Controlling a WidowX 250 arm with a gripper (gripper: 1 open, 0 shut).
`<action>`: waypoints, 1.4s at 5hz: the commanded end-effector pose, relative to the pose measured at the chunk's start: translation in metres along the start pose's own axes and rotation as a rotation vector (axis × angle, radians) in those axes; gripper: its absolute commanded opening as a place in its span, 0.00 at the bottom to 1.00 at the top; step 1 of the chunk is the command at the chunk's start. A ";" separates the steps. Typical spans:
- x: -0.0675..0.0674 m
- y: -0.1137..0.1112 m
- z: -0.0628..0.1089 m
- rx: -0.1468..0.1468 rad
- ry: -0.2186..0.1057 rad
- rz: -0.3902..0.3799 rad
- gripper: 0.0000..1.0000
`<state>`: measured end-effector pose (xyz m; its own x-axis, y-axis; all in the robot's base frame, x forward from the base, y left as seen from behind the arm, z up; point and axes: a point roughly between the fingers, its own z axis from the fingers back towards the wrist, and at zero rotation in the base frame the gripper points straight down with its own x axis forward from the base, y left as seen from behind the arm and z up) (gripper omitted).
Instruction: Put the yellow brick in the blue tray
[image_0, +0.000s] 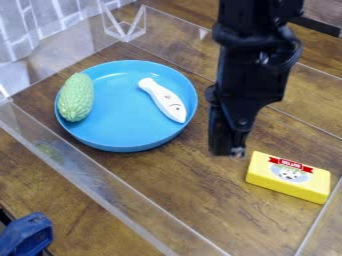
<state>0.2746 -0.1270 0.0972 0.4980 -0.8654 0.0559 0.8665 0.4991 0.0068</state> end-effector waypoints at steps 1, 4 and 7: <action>-0.001 0.003 0.006 0.041 -0.062 -0.090 1.00; 0.002 0.001 -0.033 0.057 -0.074 -0.188 1.00; -0.012 0.019 -0.040 0.069 -0.082 -0.317 1.00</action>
<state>0.2817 -0.1121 0.0474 0.1903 -0.9763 0.1028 0.9775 0.1982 0.0729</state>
